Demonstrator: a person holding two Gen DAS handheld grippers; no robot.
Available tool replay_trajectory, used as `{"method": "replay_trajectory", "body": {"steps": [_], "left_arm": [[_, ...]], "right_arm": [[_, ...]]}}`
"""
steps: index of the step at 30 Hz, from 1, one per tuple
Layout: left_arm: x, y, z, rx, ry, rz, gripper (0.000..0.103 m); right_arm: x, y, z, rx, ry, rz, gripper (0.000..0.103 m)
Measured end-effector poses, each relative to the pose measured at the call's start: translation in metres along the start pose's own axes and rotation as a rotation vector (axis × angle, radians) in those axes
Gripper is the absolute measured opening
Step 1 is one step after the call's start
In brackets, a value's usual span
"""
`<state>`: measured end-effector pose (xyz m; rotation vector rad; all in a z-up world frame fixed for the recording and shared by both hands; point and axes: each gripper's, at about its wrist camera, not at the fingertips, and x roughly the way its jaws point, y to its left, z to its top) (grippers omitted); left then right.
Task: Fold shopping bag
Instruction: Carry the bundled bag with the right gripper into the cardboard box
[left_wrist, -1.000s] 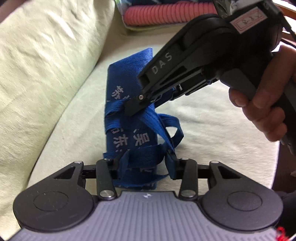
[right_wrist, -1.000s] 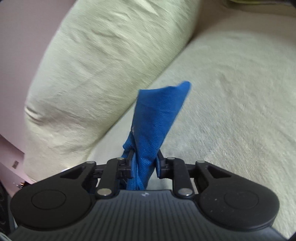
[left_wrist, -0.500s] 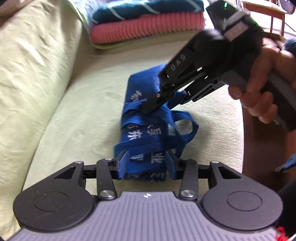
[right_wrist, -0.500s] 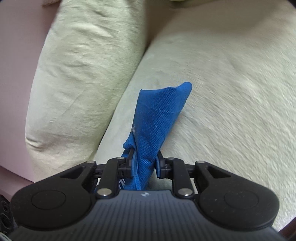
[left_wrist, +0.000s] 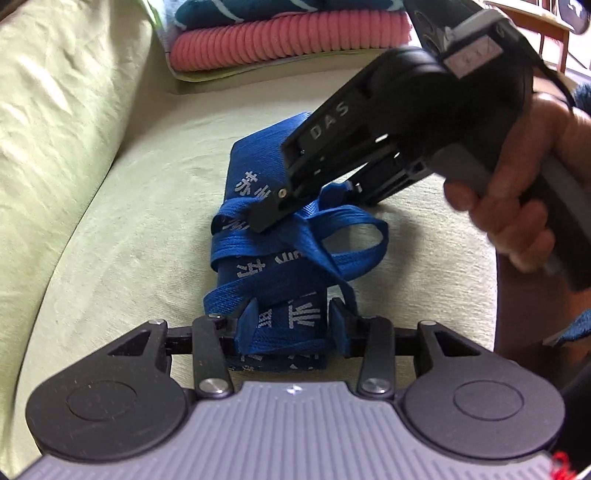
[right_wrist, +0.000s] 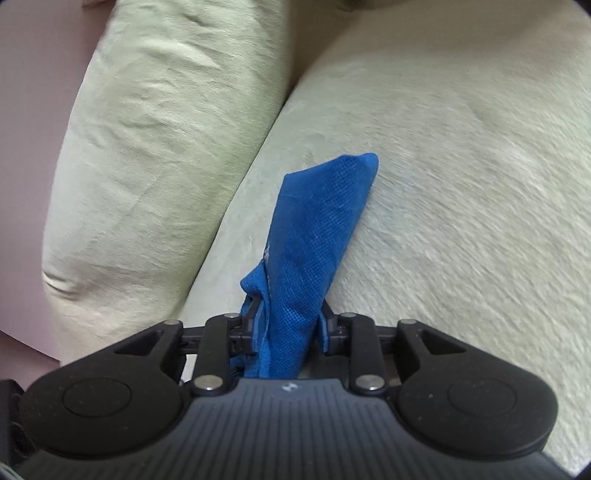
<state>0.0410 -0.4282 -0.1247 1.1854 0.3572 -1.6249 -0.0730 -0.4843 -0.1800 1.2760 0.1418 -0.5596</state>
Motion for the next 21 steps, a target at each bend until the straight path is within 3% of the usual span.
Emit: {"method": "replay_trajectory", "body": {"steps": [6,8,12,15,21], "left_arm": [[-0.012,0.004,0.008,-0.040,-0.032,0.000,0.046],[-0.028,0.002,0.014,-0.050,-0.063,-0.029,0.045],[-0.056,-0.030,0.045,0.042,-0.122,-0.041,0.045],[-0.074,-0.066,0.075,0.125,-0.180,-0.081,0.045],[-0.090,-0.185,0.146,0.339,-0.292,-0.210,0.045]], "right_arm": [[-0.004,0.007,-0.001,-0.039,-0.046,0.049,0.018],[-0.025,0.010,0.001,-0.064,-0.069,0.071,0.017],[-0.080,0.002,0.012,-0.083,-0.126,0.066,0.017],[-0.162,-0.023,0.023,-0.062,-0.224,0.032,0.017],[-0.354,-0.087,0.017,-0.026,-0.477,-0.119,0.017]]}}
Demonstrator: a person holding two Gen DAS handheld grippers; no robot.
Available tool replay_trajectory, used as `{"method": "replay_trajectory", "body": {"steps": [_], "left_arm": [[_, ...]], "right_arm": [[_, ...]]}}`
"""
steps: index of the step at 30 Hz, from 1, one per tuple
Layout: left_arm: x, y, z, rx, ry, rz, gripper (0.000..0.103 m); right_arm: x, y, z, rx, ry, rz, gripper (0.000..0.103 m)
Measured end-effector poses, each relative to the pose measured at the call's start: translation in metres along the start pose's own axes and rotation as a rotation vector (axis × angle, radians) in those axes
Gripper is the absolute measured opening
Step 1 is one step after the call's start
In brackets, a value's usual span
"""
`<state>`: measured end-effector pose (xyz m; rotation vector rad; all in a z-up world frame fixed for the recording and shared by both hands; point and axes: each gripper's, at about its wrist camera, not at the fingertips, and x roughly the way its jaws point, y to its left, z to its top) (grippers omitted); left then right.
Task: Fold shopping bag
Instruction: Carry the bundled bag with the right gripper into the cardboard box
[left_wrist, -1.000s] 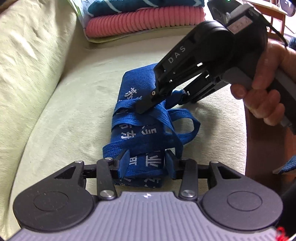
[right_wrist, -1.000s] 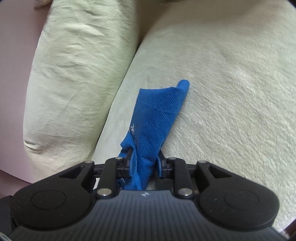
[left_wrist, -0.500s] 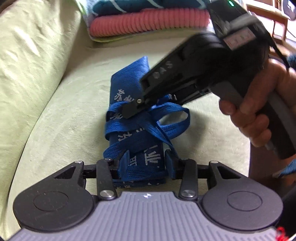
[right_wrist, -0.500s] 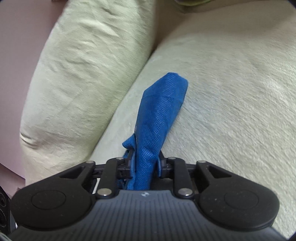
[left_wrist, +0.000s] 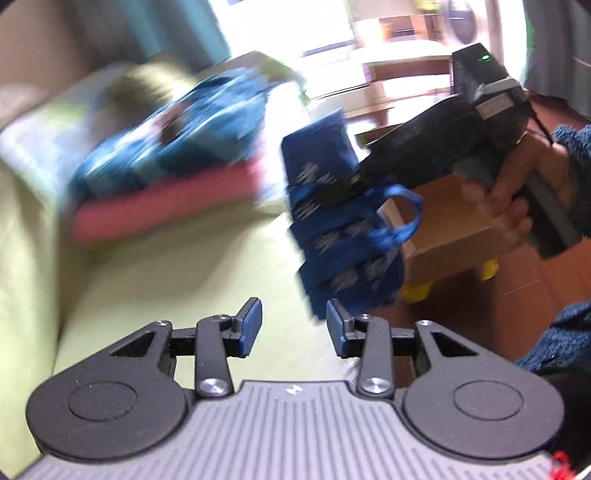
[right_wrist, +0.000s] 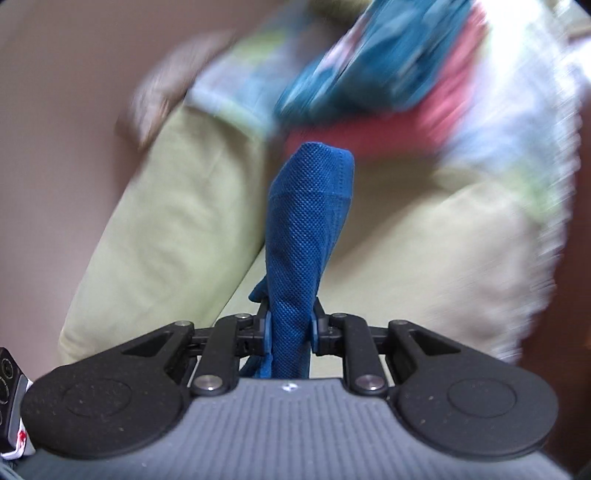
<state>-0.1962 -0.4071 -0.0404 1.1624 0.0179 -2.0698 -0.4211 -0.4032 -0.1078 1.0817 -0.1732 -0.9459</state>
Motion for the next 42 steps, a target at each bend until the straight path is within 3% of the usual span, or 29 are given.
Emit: {"method": "replay_trajectory", "body": {"steps": [3,6,9,16,21,25,29,32,42], "left_arm": [[0.051,-0.044,0.047,0.088,-0.014,-0.087,0.045],[0.102,-0.078,0.076,0.160,0.008,-0.143,0.046],[0.165,-0.092,0.097,0.151,0.040,-0.218,0.045],[0.279,-0.109,0.106,0.139,0.158,-0.300,0.045],[0.327,-0.101,0.091,0.102,0.247,-0.326,0.045],[0.355,-0.099,0.085,0.101,0.264,-0.350,0.043],[0.365,-0.107,0.084,0.163,0.226,-0.416,0.043],[0.385,-0.119,0.081,0.234,0.242,-0.441,0.043],[0.441,-0.150,0.070,0.397,0.266,-0.517,0.043]], "right_arm": [[-0.080,-0.066,0.034,0.018,-0.099,-0.148,0.017],[-0.138,-0.135,0.058,0.047,-0.120,-0.291,0.017],[-0.157,-0.186,0.070,0.078,-0.103,-0.371,0.017],[-0.088,-0.232,0.066,0.031,0.065,-0.408,0.017],[-0.028,-0.249,0.051,-0.036,0.240,-0.412,0.017],[0.001,-0.281,0.044,0.037,0.321,-0.395,0.017],[0.021,-0.320,0.040,0.211,0.336,-0.352,0.017],[0.034,-0.342,0.036,0.302,0.339,-0.334,0.017],[0.059,-0.365,0.018,0.420,0.289,-0.248,0.017]]}}
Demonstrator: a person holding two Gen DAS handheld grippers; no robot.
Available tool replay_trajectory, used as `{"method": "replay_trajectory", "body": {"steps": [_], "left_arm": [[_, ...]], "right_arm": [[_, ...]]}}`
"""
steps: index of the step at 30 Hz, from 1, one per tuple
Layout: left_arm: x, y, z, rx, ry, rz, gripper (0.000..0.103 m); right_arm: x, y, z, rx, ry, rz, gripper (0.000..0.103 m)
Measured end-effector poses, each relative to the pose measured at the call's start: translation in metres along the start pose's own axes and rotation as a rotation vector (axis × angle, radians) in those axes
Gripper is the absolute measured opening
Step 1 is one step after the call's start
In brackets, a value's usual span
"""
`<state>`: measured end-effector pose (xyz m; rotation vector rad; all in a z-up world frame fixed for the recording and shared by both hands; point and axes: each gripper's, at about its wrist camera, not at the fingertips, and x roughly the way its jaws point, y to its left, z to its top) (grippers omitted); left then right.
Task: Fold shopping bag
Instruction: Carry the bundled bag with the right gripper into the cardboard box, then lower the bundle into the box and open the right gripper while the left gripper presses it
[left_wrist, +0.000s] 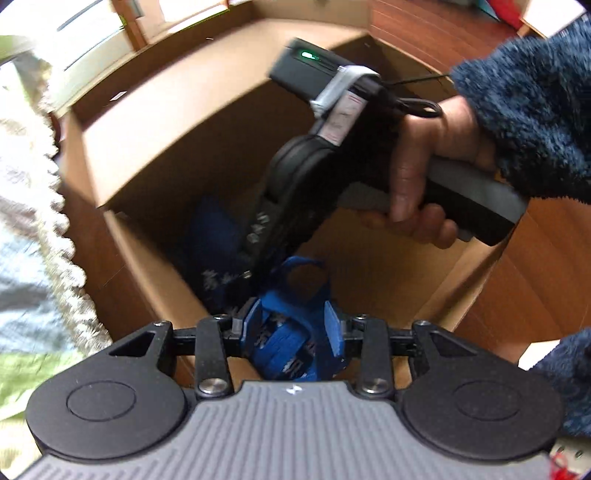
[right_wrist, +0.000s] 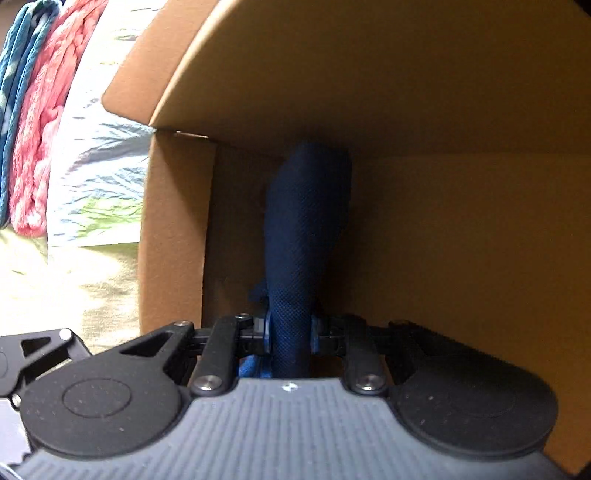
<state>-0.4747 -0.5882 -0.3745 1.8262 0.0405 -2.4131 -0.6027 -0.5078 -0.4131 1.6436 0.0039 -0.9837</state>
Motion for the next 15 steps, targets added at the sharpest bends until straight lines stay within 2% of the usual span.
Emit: {"method": "replay_trajectory", "body": {"steps": [6,11,15], "left_arm": [[0.030,0.007,0.000,0.045,0.018,-0.063,0.043],[0.059,0.022,-0.001,0.039,0.085,-0.068,0.043],[0.075,0.031,-0.005,0.037,0.106,-0.075,0.043]], "right_arm": [[0.005,-0.002,-0.006,0.019,-0.008,-0.002,0.017],[0.011,0.004,-0.010,0.008,-0.014,-0.021,0.018],[0.015,0.010,-0.012,-0.001,-0.014,-0.044,0.019]]}}
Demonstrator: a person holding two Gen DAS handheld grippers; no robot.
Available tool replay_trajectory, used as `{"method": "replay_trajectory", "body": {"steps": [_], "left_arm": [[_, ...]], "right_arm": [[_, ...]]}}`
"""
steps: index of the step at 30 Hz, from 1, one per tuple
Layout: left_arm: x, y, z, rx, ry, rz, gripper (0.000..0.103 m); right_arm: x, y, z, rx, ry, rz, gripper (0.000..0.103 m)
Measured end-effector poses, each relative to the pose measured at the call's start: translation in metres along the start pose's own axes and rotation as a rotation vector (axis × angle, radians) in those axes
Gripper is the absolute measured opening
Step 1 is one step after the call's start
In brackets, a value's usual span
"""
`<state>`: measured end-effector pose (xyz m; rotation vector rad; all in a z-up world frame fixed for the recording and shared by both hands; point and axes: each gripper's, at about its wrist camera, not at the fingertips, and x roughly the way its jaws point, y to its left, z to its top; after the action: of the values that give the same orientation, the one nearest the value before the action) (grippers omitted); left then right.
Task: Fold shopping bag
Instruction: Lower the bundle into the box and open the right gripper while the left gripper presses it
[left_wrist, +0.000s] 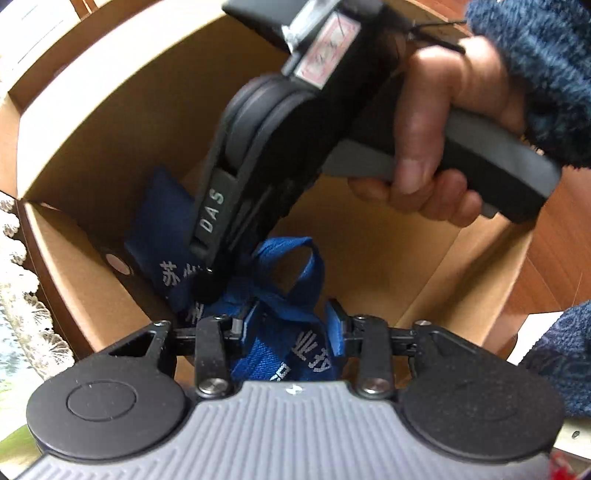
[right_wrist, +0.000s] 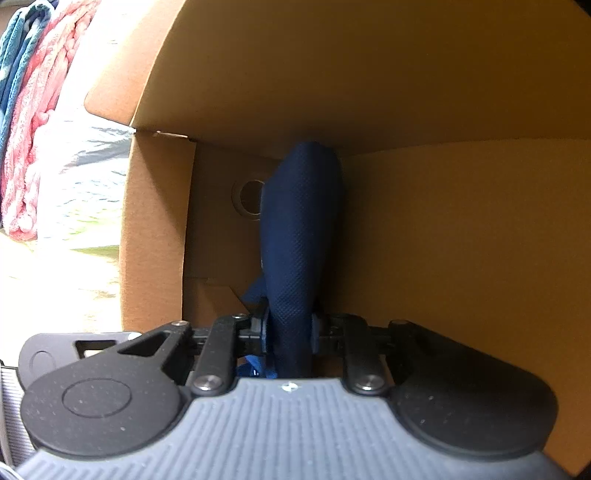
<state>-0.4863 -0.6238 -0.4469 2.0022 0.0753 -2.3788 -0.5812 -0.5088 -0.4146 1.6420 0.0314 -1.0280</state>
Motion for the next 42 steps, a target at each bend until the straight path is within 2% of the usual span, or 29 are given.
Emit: {"method": "replay_trajectory", "body": {"steps": [4,9,13,17,20,24,25,34,37,42], "left_arm": [[0.012,0.014,-0.004,-0.030,0.008,0.002,0.043],[0.020,0.030,-0.005,-0.049,0.002,0.001,0.043],[0.027,0.041,-0.005,-0.066,-0.002,0.009,0.043],[0.034,0.054,-0.005,-0.082,-0.005,0.009,0.043],[0.038,0.064,-0.005,-0.091,-0.008,0.010,0.043],[0.040,0.076,-0.006,-0.103,-0.008,0.022,0.043],[0.041,0.079,-0.006,-0.105,-0.003,0.031,0.043],[0.044,0.103,-0.012,-0.108,0.019,0.067,0.043],[0.045,0.109,-0.013,-0.101,0.021,0.072,0.043],[0.040,0.118,-0.015,-0.119,0.023,0.097,0.043]], "right_arm": [[0.007,0.009,0.000,-0.012,0.012,-0.042,0.022],[0.013,0.038,-0.001,-0.119,0.017,-0.146,0.025],[0.016,0.060,-0.004,-0.204,0.009,-0.238,0.035],[0.010,0.070,-0.001,-0.230,-0.017,-0.300,0.045],[0.001,0.077,0.003,-0.254,-0.039,-0.331,0.043],[0.001,0.087,-0.005,-0.281,0.004,-0.312,0.025],[0.004,0.089,-0.009,-0.285,0.014,-0.322,0.024],[0.012,0.096,-0.010,-0.213,-0.025,-0.269,0.024],[0.009,0.103,-0.011,-0.210,-0.033,-0.281,0.023],[0.025,0.121,-0.003,-0.236,0.001,-0.305,0.022]]}}
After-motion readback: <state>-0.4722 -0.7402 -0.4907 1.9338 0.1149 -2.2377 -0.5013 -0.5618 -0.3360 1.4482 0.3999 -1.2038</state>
